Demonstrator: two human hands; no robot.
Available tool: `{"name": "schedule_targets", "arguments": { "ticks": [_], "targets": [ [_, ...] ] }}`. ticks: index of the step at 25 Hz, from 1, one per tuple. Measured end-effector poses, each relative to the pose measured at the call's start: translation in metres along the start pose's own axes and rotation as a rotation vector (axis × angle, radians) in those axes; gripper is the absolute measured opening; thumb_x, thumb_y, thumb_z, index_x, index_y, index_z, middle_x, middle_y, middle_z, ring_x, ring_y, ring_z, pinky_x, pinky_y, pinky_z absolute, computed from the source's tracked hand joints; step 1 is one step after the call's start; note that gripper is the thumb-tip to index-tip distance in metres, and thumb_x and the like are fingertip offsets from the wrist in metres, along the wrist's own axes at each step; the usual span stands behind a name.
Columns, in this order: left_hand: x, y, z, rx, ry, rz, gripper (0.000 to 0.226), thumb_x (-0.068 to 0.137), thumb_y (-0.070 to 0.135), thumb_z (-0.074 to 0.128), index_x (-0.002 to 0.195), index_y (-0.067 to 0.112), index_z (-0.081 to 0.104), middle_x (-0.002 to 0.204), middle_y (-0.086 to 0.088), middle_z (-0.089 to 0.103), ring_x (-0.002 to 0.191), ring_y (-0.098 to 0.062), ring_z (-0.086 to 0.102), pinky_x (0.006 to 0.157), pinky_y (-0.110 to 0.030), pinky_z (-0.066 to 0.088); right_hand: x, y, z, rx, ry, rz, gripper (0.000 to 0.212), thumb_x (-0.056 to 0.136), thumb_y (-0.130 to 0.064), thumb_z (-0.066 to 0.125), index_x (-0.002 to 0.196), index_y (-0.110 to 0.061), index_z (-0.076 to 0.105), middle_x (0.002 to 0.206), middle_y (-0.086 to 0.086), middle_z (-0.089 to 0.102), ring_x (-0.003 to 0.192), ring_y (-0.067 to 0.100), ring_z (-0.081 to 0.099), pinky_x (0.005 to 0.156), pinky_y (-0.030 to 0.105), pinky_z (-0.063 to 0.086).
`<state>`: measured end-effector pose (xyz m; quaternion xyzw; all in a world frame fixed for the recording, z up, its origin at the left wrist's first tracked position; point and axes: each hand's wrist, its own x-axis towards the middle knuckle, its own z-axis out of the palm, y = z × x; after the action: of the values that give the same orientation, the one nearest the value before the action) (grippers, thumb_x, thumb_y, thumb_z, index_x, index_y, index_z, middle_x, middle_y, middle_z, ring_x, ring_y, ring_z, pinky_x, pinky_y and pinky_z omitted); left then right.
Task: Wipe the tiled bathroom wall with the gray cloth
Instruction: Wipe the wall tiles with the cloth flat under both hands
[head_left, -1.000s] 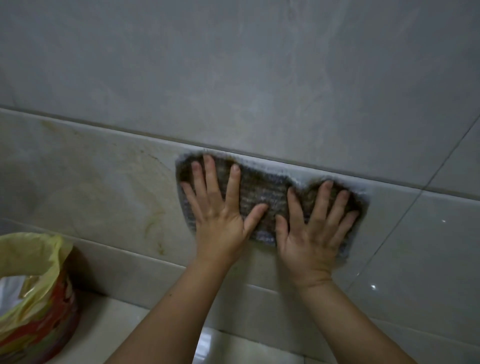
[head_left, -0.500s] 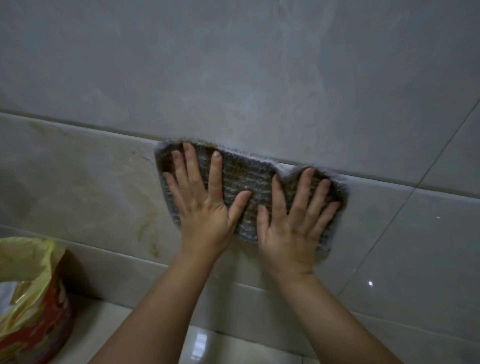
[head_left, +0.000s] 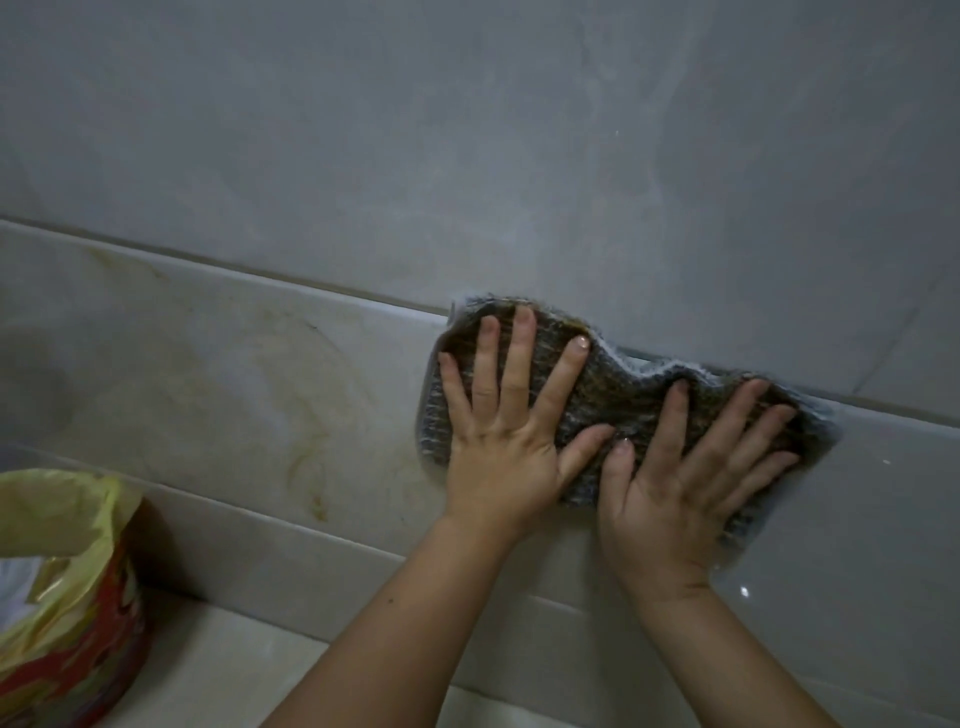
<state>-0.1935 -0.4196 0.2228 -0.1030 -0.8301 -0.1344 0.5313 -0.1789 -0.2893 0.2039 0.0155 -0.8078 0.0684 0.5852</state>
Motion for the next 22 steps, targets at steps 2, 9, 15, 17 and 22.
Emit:
{"name": "schedule_targets", "arguments": {
  "ticks": [2,9,15,17,22],
  "targets": [
    [-0.001,-0.019,-0.001,0.014,0.017,0.017,0.067,0.096,0.067,0.032,0.15,0.03,0.023,0.158,-0.011,0.014,0.152,-0.026,-0.01,0.118,-0.061,0.0,0.001,-0.011,0.005,-0.004,0.001,-0.015,0.055,0.098,-0.032,0.037,0.148,-0.014,0.019,0.15,0.032,0.012,0.139,0.054,0.009,0.114,0.066,0.002],
    [0.006,-0.081,-0.014,0.064,0.047,-0.026,0.071,0.094,0.07,0.033,0.15,0.029,0.023,0.157,-0.012,0.014,0.151,-0.032,0.001,0.118,-0.059,0.0,-0.001,-0.07,0.022,0.031,-0.011,-0.016,0.058,0.097,-0.031,0.041,0.148,-0.013,0.02,0.151,0.03,0.012,0.139,0.051,0.008,0.112,0.067,0.001],
    [0.004,-0.161,-0.027,0.071,0.036,-0.069,0.072,0.095,0.071,0.03,0.154,0.038,0.004,0.16,-0.012,0.002,0.151,-0.029,-0.008,0.119,-0.059,-0.005,-0.007,-0.142,0.048,0.052,-0.015,-0.125,0.06,0.098,-0.034,0.038,0.153,-0.018,0.018,0.157,0.021,0.003,0.148,0.04,-0.005,0.116,0.061,-0.005],
    [-0.01,-0.176,-0.025,0.085,0.031,-0.089,0.072,0.095,0.069,0.029,0.154,0.036,0.005,0.164,-0.008,-0.005,0.151,-0.029,-0.009,0.119,-0.06,-0.003,-0.016,-0.149,0.056,0.066,-0.017,-0.183,0.055,0.098,-0.033,0.038,0.15,-0.019,0.024,0.161,0.017,-0.001,0.149,0.035,-0.006,0.117,0.06,-0.003],
    [-0.053,-0.173,-0.012,0.049,-0.03,-0.098,0.076,0.096,0.066,0.033,0.156,0.034,-0.001,0.164,-0.004,-0.016,0.151,-0.032,-0.008,0.117,-0.063,0.002,-0.04,-0.132,0.056,0.022,-0.054,-0.319,0.056,0.092,-0.034,0.047,0.144,-0.017,0.034,0.163,0.012,0.004,0.147,0.035,0.009,0.116,0.058,0.006]
  ]
}}
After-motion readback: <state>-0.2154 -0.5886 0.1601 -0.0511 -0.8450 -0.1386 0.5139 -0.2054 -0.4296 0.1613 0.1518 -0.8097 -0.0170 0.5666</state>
